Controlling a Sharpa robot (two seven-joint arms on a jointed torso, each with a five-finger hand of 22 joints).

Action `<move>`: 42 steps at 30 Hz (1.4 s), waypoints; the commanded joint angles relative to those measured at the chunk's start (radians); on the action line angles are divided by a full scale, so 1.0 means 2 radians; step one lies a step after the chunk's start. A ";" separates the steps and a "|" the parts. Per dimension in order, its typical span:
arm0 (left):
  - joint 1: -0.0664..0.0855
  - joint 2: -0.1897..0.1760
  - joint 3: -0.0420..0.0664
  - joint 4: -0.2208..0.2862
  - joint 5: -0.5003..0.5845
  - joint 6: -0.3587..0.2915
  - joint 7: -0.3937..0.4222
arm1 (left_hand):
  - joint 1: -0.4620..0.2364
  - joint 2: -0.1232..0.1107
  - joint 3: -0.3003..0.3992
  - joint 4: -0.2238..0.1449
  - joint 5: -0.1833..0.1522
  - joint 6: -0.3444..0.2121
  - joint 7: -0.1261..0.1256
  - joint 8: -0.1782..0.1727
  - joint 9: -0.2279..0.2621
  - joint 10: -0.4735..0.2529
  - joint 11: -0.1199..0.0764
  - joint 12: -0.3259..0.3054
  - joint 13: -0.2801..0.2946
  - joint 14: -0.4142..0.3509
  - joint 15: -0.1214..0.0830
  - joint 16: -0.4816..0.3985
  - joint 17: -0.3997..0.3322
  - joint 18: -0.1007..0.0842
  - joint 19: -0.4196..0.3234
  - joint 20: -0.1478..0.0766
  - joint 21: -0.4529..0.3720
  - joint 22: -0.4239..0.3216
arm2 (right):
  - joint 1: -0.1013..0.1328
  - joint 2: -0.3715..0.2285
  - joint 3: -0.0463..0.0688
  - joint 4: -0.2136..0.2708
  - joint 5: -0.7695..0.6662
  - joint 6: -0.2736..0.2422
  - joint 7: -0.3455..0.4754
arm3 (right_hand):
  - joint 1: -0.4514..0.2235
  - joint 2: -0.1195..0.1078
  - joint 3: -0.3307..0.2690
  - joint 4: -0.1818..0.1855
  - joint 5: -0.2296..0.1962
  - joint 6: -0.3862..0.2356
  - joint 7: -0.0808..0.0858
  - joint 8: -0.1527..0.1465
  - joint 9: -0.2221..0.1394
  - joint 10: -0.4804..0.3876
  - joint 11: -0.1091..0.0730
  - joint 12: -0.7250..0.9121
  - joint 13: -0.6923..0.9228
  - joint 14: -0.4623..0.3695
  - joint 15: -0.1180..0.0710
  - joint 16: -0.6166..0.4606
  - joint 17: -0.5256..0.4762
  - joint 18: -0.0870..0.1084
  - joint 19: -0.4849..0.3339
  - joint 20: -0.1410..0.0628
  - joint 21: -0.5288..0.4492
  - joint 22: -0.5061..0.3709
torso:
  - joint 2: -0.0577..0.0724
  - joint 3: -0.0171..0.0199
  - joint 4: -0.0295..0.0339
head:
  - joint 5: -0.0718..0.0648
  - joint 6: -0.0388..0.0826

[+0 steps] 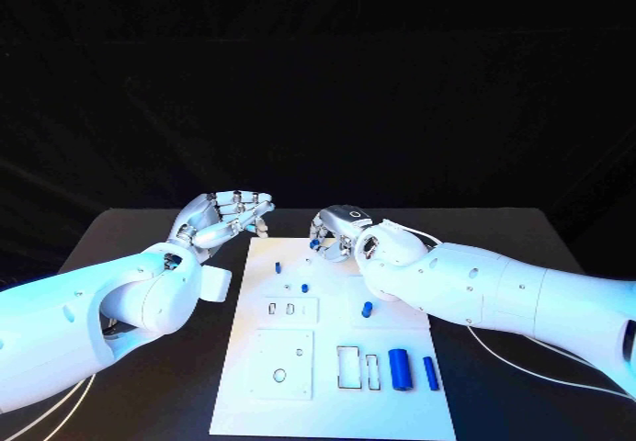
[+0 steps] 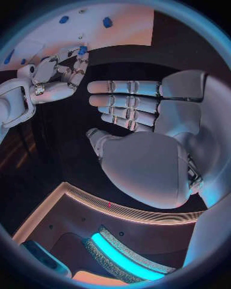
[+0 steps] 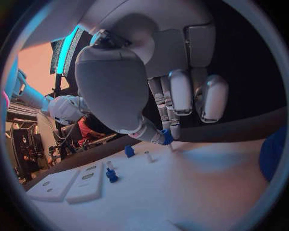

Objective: Assemble the parts on the task board

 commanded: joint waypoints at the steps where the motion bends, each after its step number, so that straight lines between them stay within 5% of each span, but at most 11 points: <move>1: 0.002 0.002 0.000 0.000 0.002 0.003 0.005 | 0.003 0.000 0.001 -0.003 -0.001 -0.003 0.001 -0.002 0.001 -0.004 0.000 -0.002 0.001 -0.003 0.001 0.001 0.001 0.003 -0.003 -0.001 0.003 0.000 | -0.002 0.005 0.000 -0.007 -0.007 -0.002 0.002 | -0.002 0.001 0.004 0.001 0.001 -0.001 0.002 0.002 0.015 0.003 0.001 -0.001 0.000 0.016 -0.003 0.003 0.000 -0.004 0.000 -0.002 0.003 0.000 | 0.002 -0.0012 0.0027 | -0.001 0.000; 25: 0.008 0.001 0.000 0.001 0.002 0.008 0.002 | 0.003 0.000 0.001 -0.004 -0.002 -0.003 0.001 -0.002 0.001 -0.004 0.000 -0.001 0.001 -0.005 0.001 0.002 0.001 0.003 -0.004 -0.001 0.005 0.002 | -0.006 0.011 0.000 -0.022 -0.014 0.007 -0.009 | -0.005 -0.003 0.004 0.002 0.000 -0.005 0.003 0.002 0.018 0.000 0.002 -0.002 0.000 0.016 -0.002 0.003 -0.001 -0.003 -0.002 -0.002 0.000 -0.003 | 0.002 -0.0010 0.0018 | 0.002 -0.001; 30: 0.008 0.001 0.000 0.001 0.002 0.008 0.002 | 0.003 0.000 0.001 -0.004 -0.002 -0.003 0.001 -0.002 0.001 -0.004 0.000 -0.001 0.001 -0.005 0.001 0.003 0.001 0.003 -0.005 -0.001 0.005 0.002 | -0.005 0.013 0.000 -0.024 -0.007 0.002 -0.003 | -0.020 -0.024 0.000 0.010 -0.014 -0.037 0.015 -0.015 0.018 -0.025 0.012 -0.005 -0.005 0.009 0.006 -0.007 -0.023 0.001 -0.019 0.004 -0.017 -0.027 | 0.002 -0.0014 0.0020 | 0.002 -0.001; 31: 0.008 0.001 0.000 0.001 0.002 0.009 0.001 | 0.003 0.000 0.001 -0.004 -0.002 -0.003 0.001 -0.002 0.001 -0.004 0.000 -0.001 0.001 -0.005 0.001 0.003 0.001 0.003 -0.005 -0.001 0.005 0.002 | -0.005 0.013 0.000 -0.024 -0.006 0.000 -0.001 | -0.027 -0.039 -0.014 0.014 -0.018 -0.067 0.019 -0.034 0.012 -0.053 0.016 -0.005 -0.011 0.001 0.010 -0.020 -0.046 0.007 -0.038 0.008 -0.037 -0.055 | 0.002 -0.0013 0.0023 | 0.002 -0.001; 33: 0.008 0.001 0.000 0.001 0.002 0.009 0.001 | 0.003 0.000 0.001 -0.004 -0.002 -0.003 0.001 -0.002 0.001 -0.004 0.000 -0.001 0.001 -0.005 0.001 0.003 0.001 0.003 -0.005 -0.001 0.005 0.002 | -0.005 0.013 0.000 -0.024 -0.005 -0.003 0.000 | -0.023 -0.041 -0.039 0.016 -0.018 -0.088 0.016 -0.049 0.007 -0.078 0.017 -0.005 -0.016 -0.007 0.011 -0.037 -0.074 0.015 -0.060 0.010 -0.065 -0.090 | 0.002 -0.0012 0.0024 | 0.002 -0.001; 37: 0.008 0.000 0.000 0.000 0.002 0.009 0.001 | 0.003 -0.001 0.000 -0.003 -0.002 -0.003 0.001 -0.002 0.001 -0.004 0.000 -0.001 0.001 -0.005 0.001 0.003 0.001 0.003 -0.005 -0.001 0.005 0.002 | -0.005 0.009 0.000 -0.021 -0.003 -0.006 0.001 | 0.029 -0.013 -0.167 0.047 -0.016 -0.095 0.014 -0.064 0.005 -0.100 0.018 0.007 -0.024 -0.009 0.011 -0.047 -0.097 0.018 -0.063 0.011 -0.092 -0.110 | 0.002 -0.0013 0.0013 | 0.002 0.000; 42: 0.008 -0.001 0.000 -0.001 0.002 0.009 0.001 | 0.003 -0.001 0.000 -0.003 -0.002 -0.003 0.001 -0.002 0.001 -0.004 0.000 -0.001 0.001 -0.005 0.001 0.003 0.001 0.003 -0.005 -0.001 0.005 0.002 | -0.004 -0.013 0.000 0.001 -0.002 -0.012 -0.001 | 0.049 -0.007 -0.186 0.060 -0.015 -0.087 0.014 -0.064 0.005 -0.096 0.016 0.014 -0.025 -0.007 0.010 -0.044 -0.095 0.017 -0.057 0.010 -0.091 -0.104 | 0.001 -0.0007 0.0001 | 0.001 0.000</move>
